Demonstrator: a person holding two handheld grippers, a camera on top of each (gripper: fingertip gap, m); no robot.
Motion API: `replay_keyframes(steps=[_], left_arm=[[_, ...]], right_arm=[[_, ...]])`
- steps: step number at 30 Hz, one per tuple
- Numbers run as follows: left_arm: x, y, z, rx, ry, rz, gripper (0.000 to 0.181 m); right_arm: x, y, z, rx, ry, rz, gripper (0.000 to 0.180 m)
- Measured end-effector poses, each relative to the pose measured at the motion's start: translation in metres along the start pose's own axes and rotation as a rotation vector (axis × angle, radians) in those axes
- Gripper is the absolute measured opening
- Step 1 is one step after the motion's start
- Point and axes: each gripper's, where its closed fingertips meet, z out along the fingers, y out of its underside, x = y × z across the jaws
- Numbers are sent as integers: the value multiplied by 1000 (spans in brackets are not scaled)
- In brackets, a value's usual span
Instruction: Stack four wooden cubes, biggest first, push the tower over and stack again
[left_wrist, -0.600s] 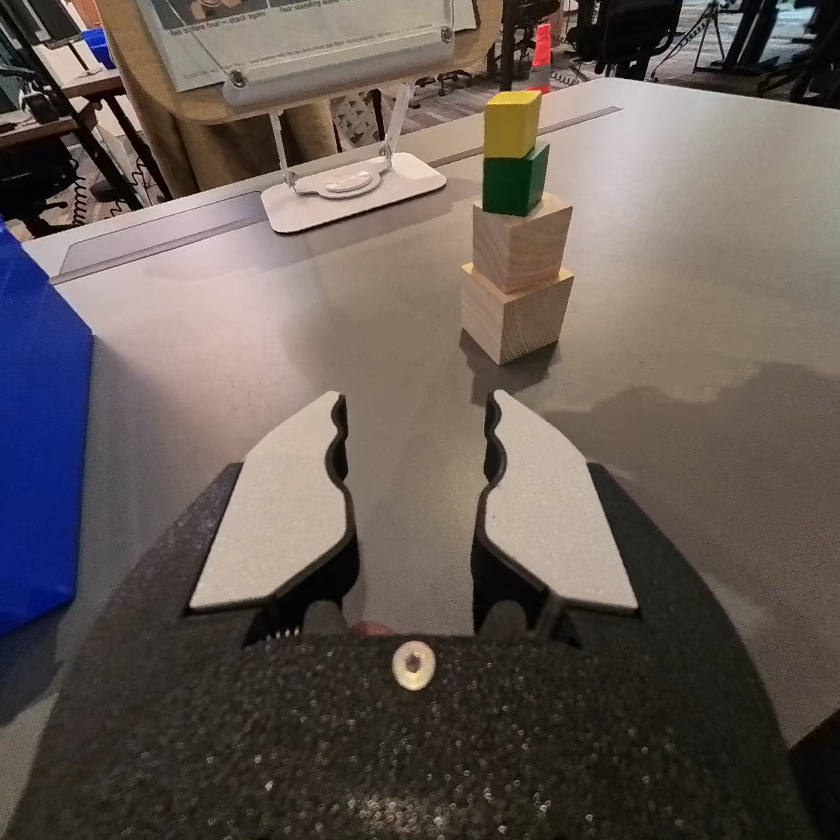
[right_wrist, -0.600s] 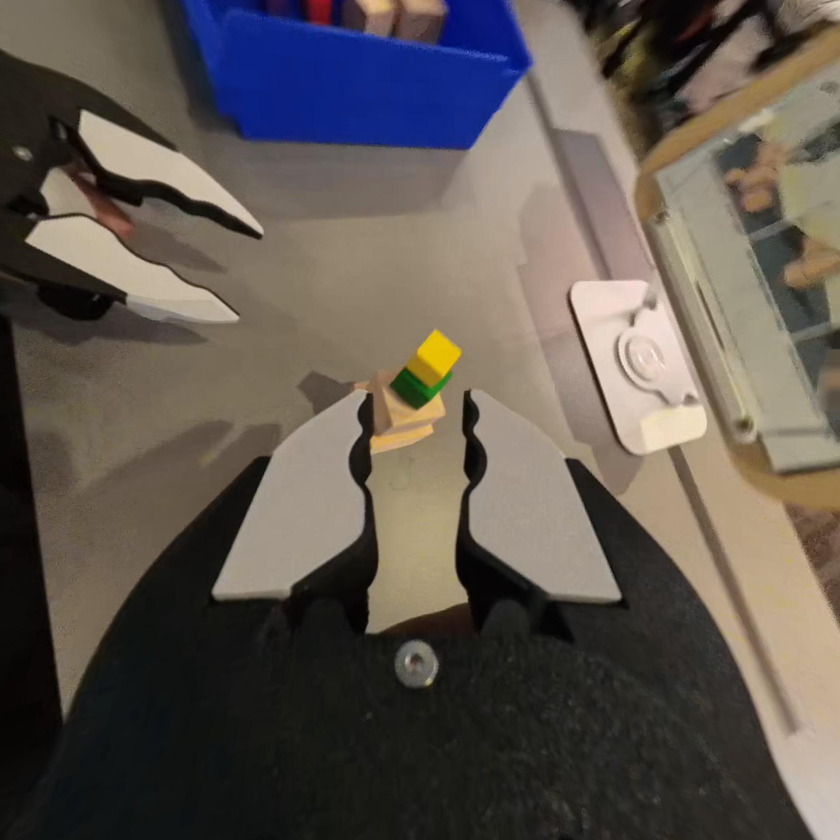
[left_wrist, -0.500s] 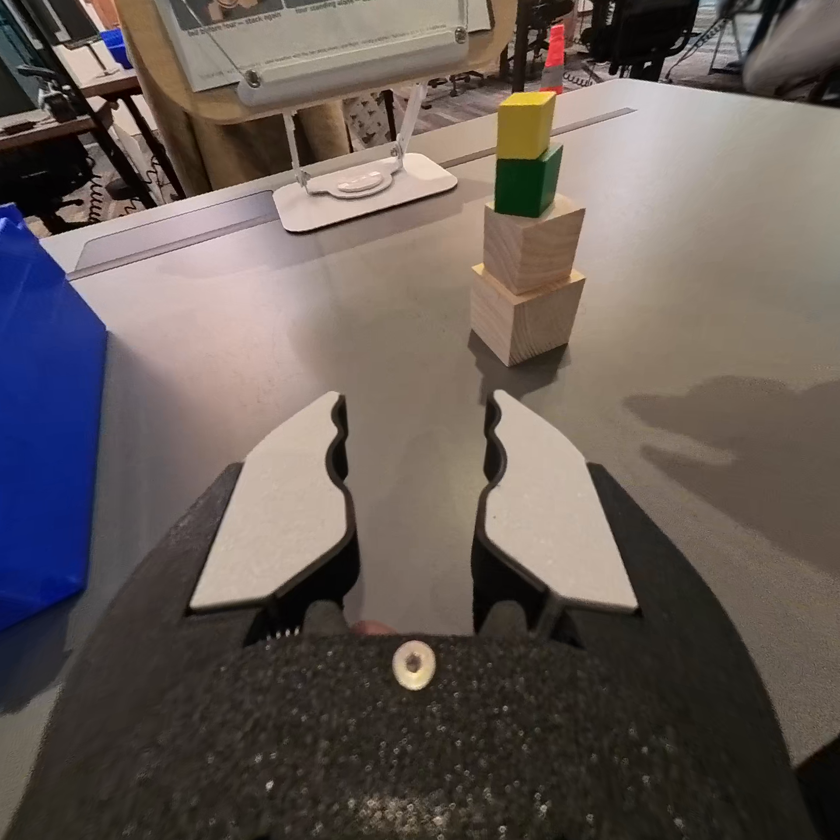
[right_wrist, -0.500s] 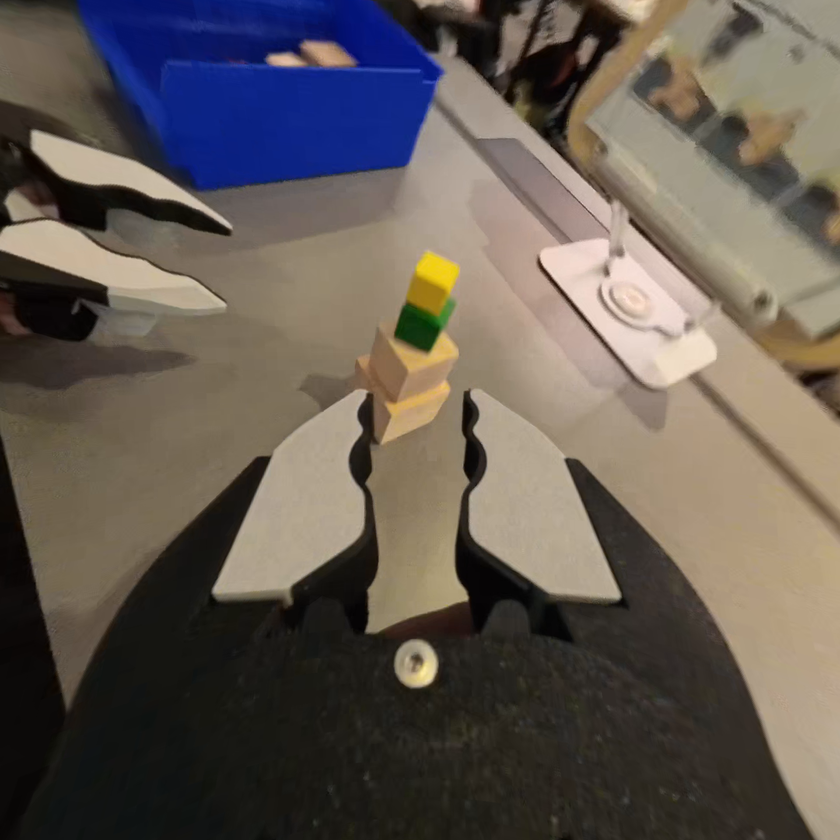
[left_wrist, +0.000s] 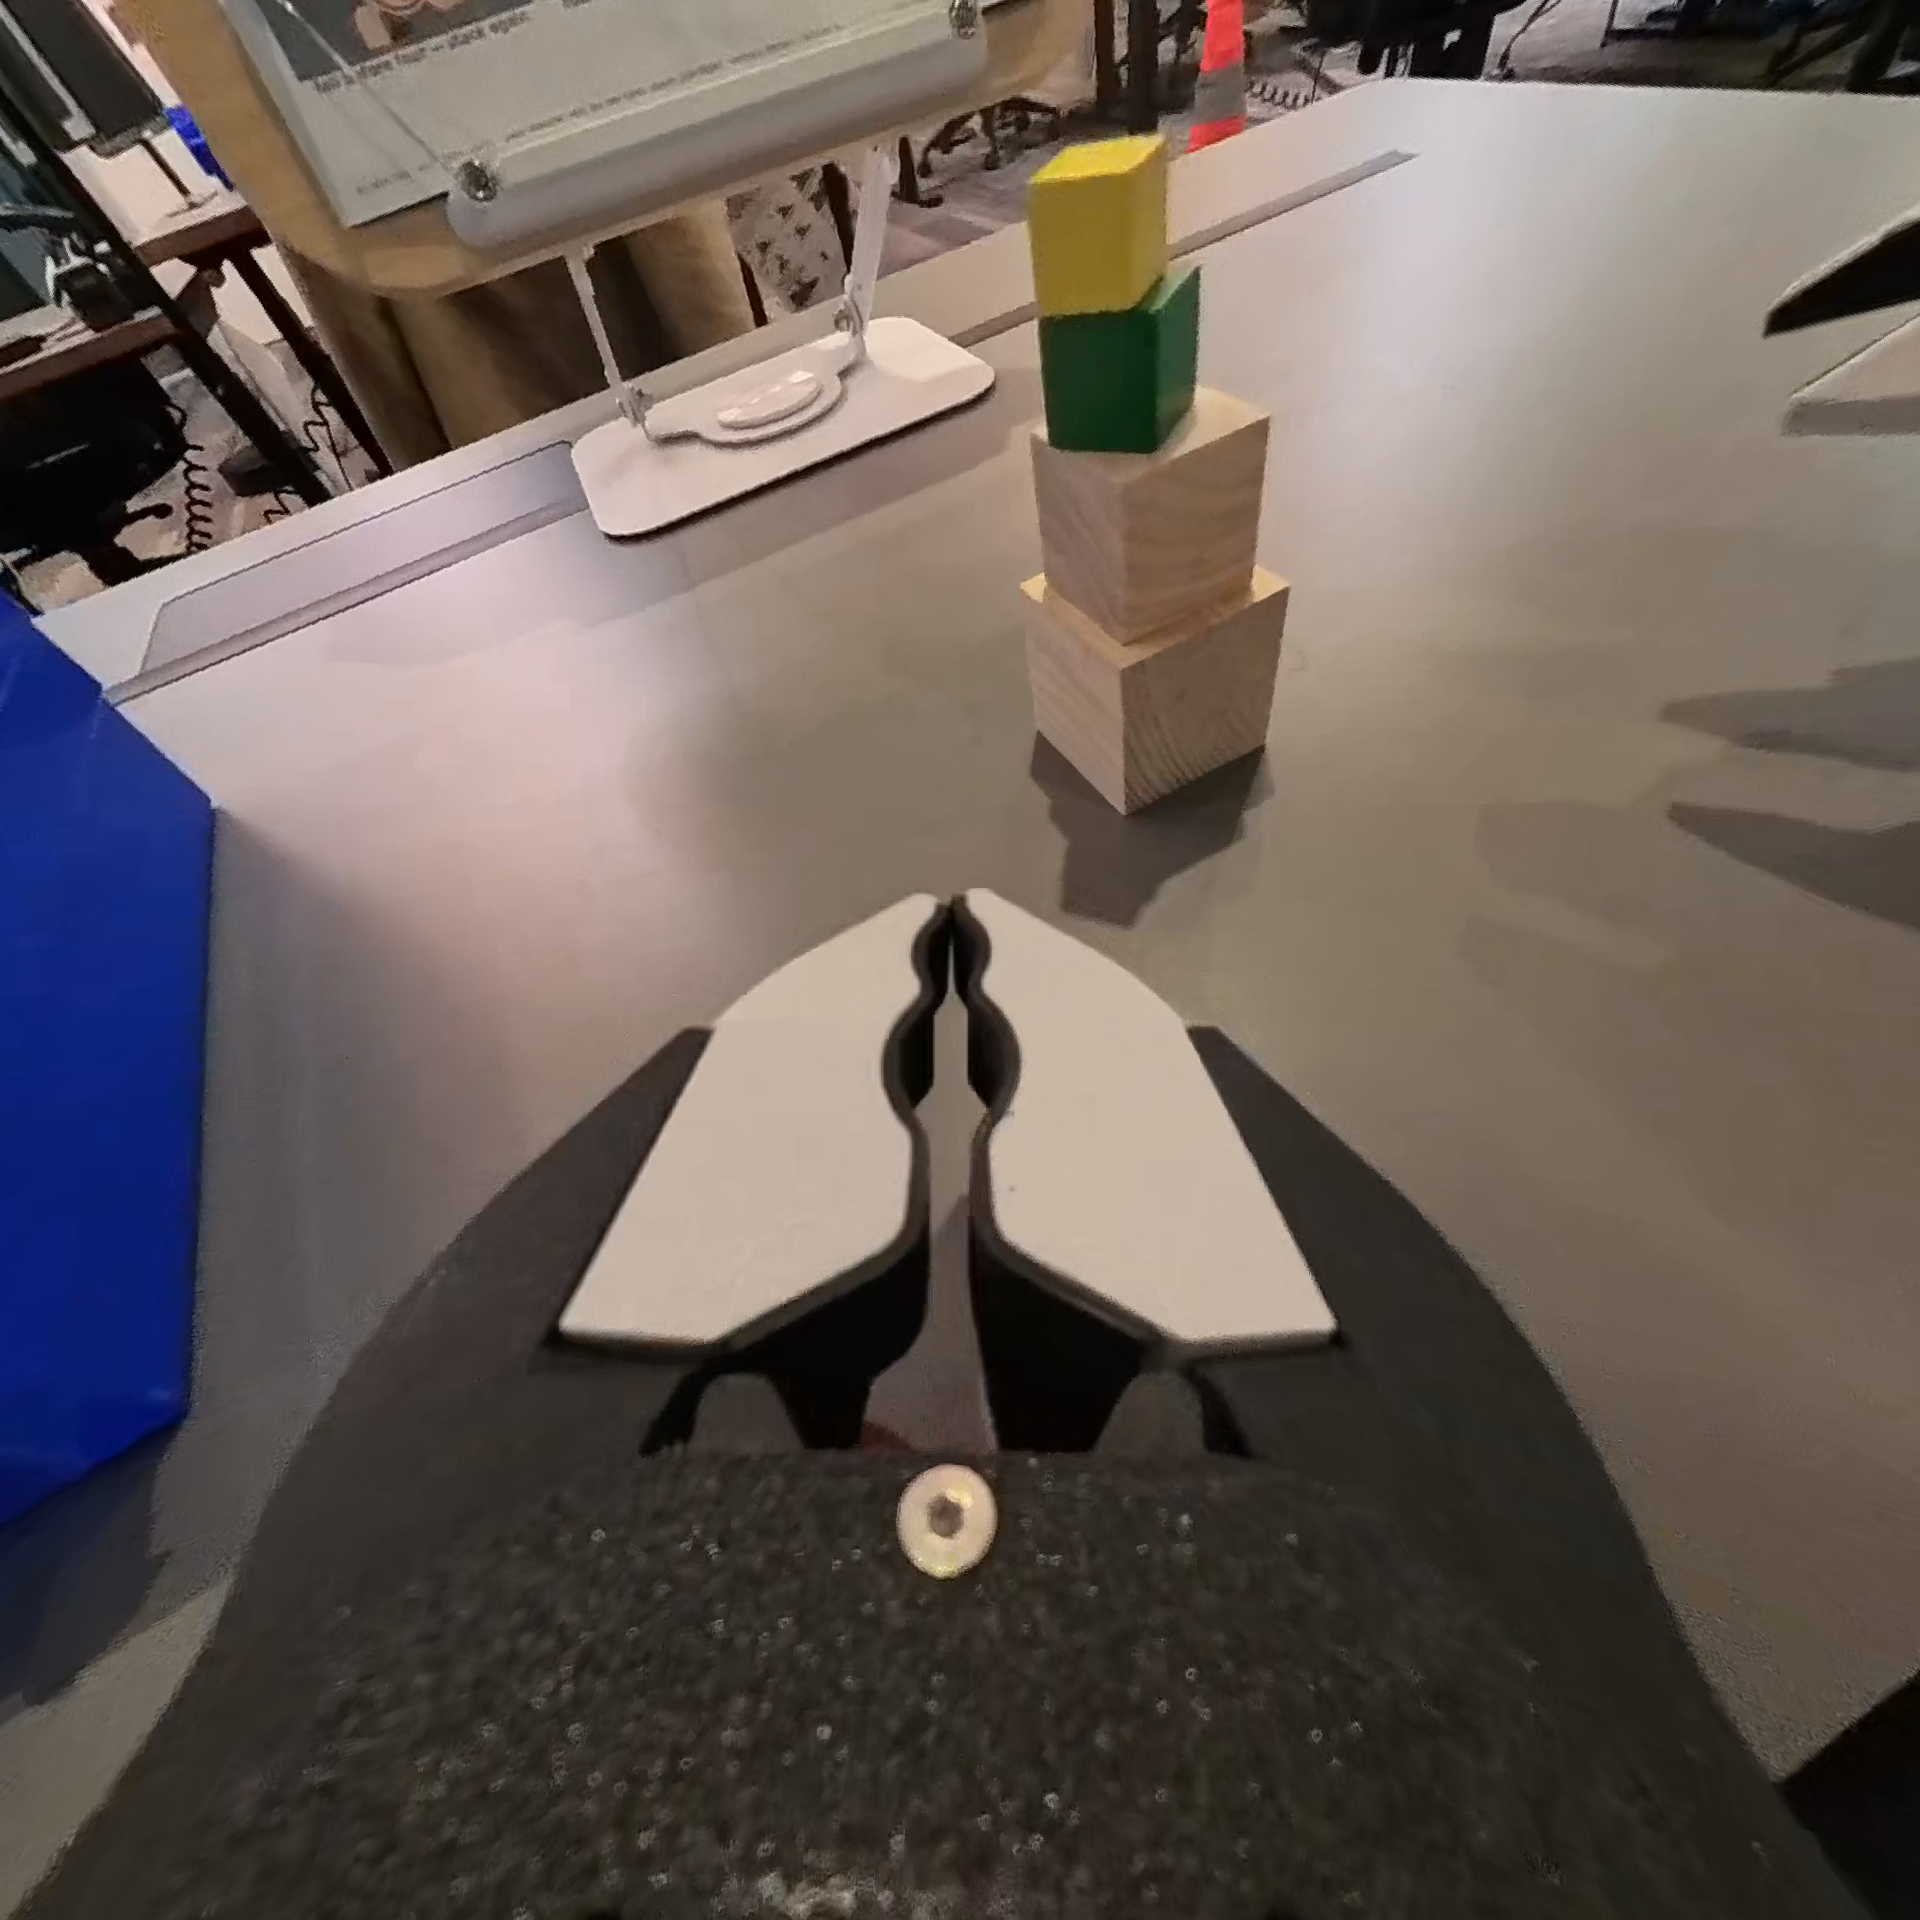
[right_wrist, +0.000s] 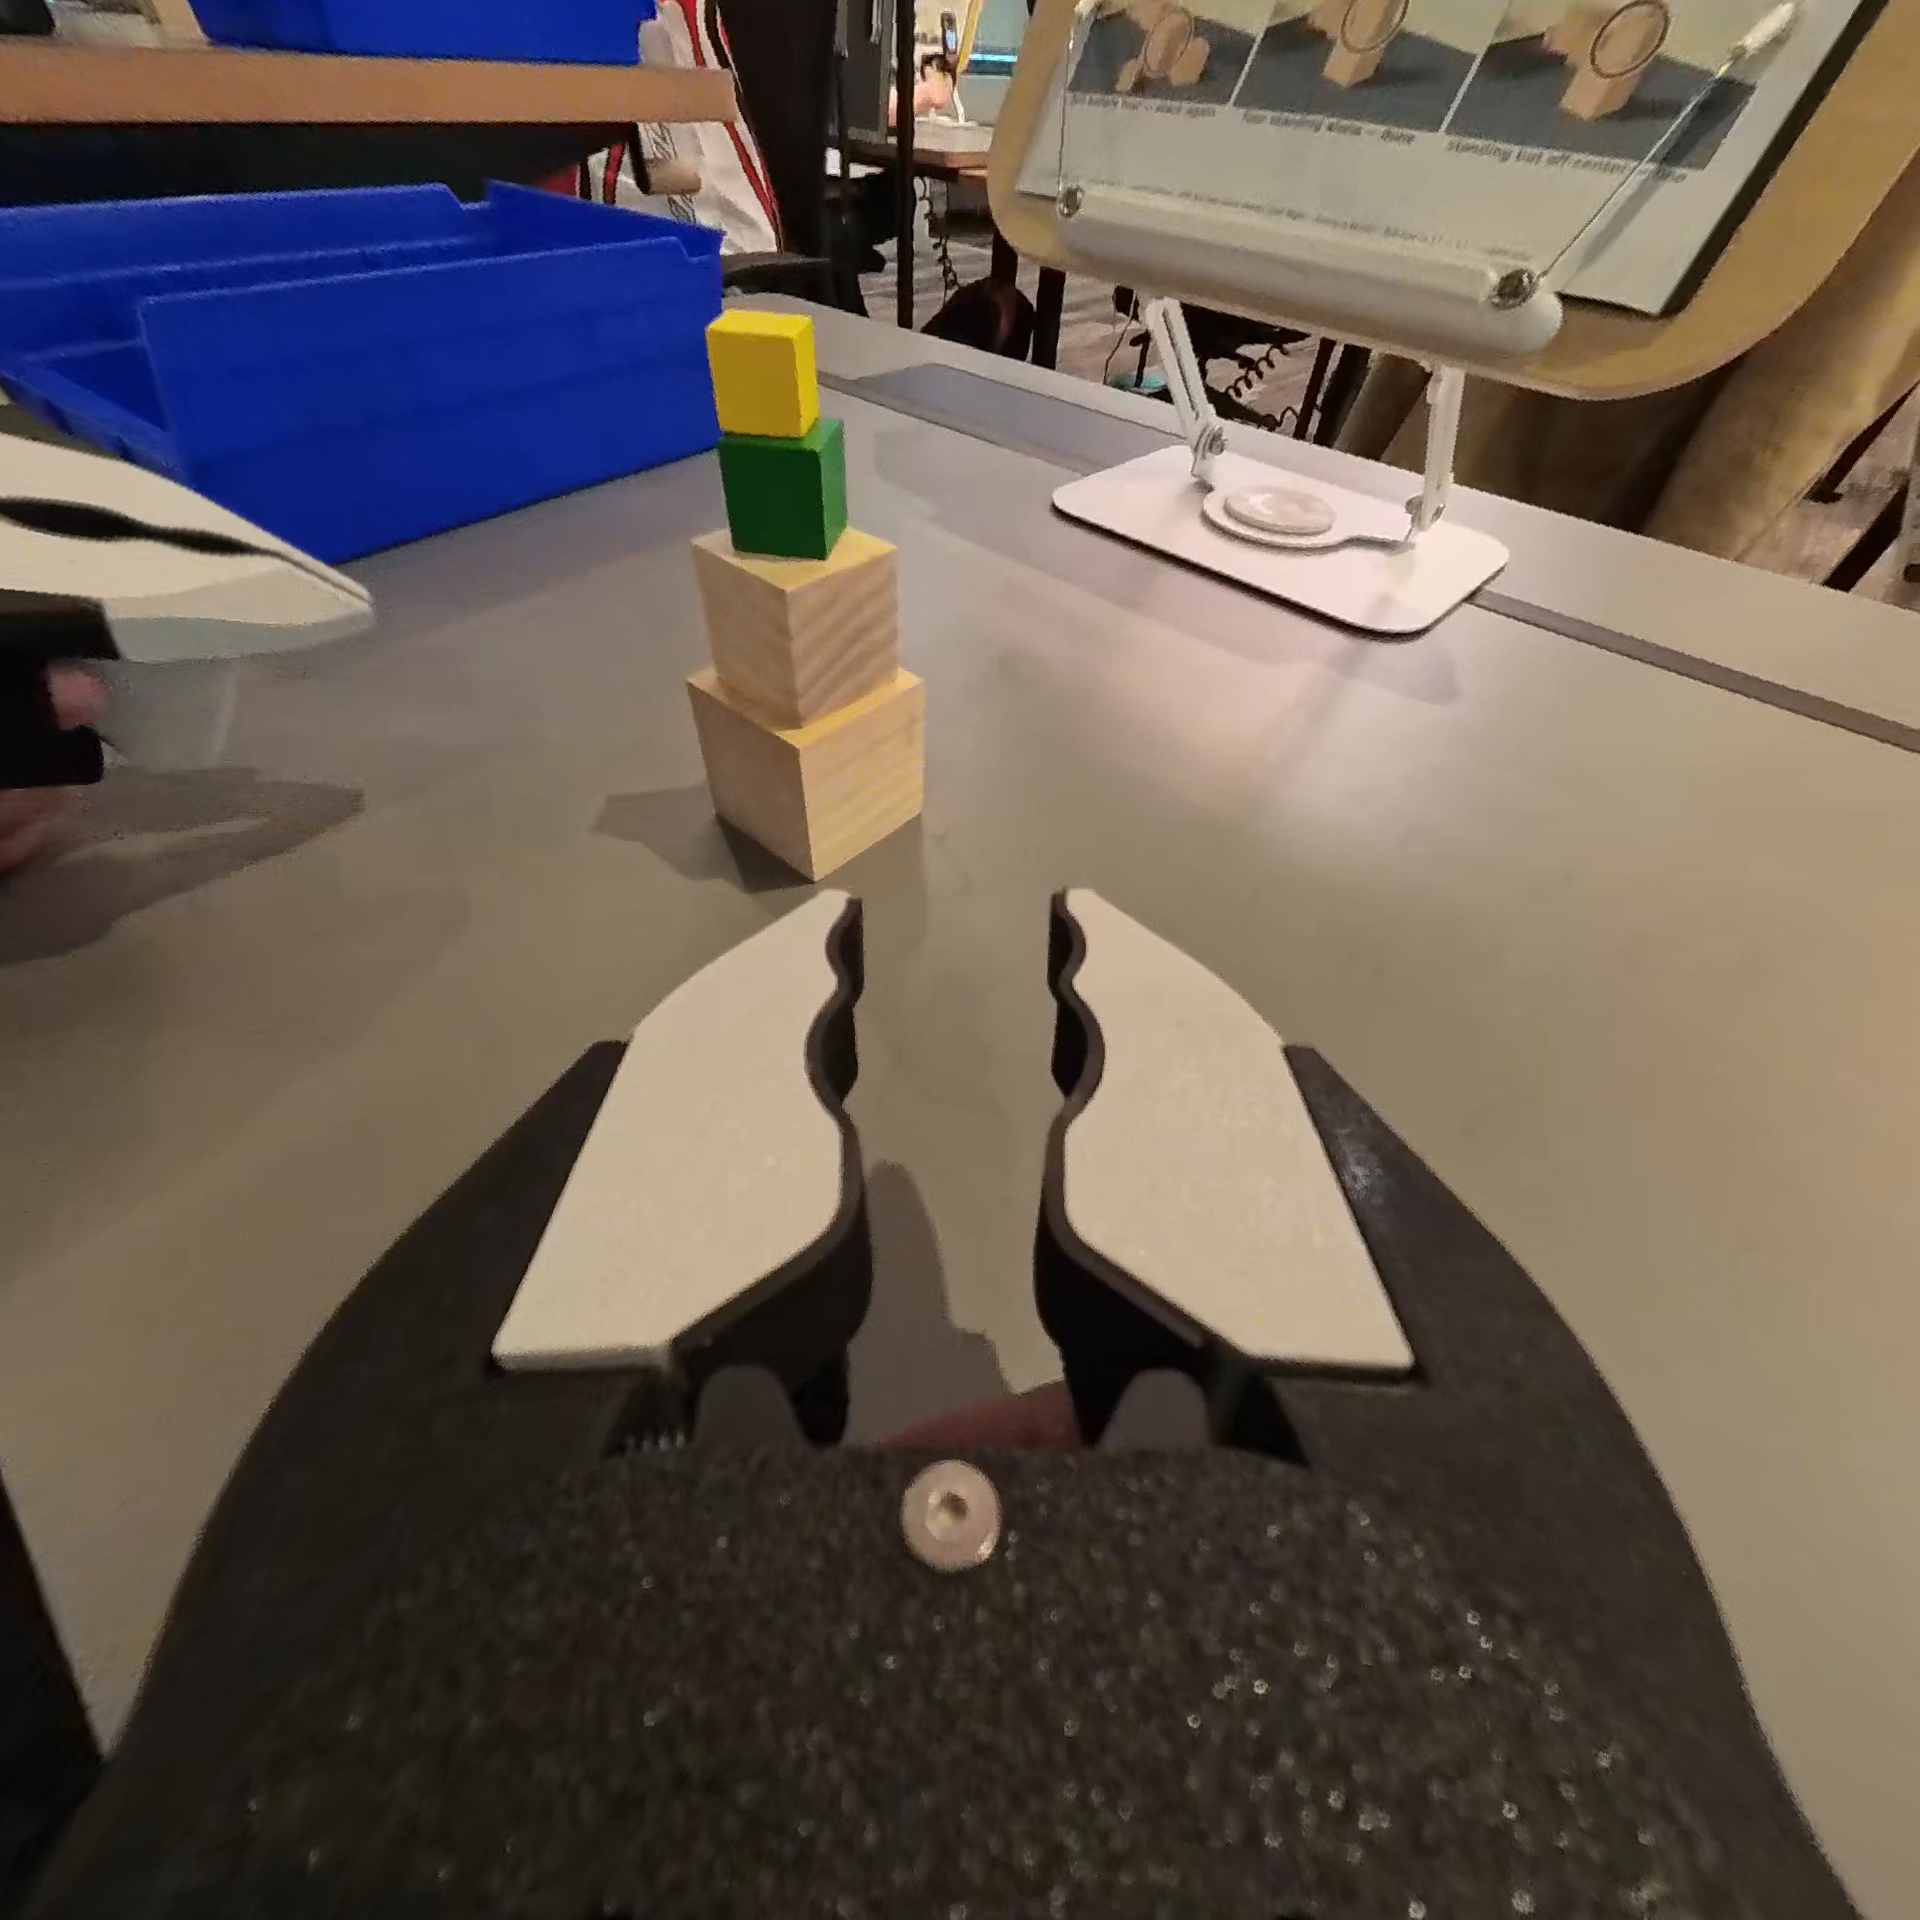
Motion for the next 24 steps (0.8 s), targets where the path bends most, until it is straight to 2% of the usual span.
replay_keyframes(steps=[17,19,21,22,24], left_arm=[[21,3,25,-89,138,11,0],[44,2,25,-106,227,3,0],[98,-2,6,-108,457,58,0],[123,-2,-6,-93,528,160,0],[149,6,-18,-90,545,390,0]], right_arm=[[-1,-4,-5,35,7,-17,27],[-1,-4,-5,38,5,-13,26],[0,-5,-6,47,5,-7,26],[0,-5,-6,50,3,-5,25],[0,-6,-7,51,-3,3,25]])
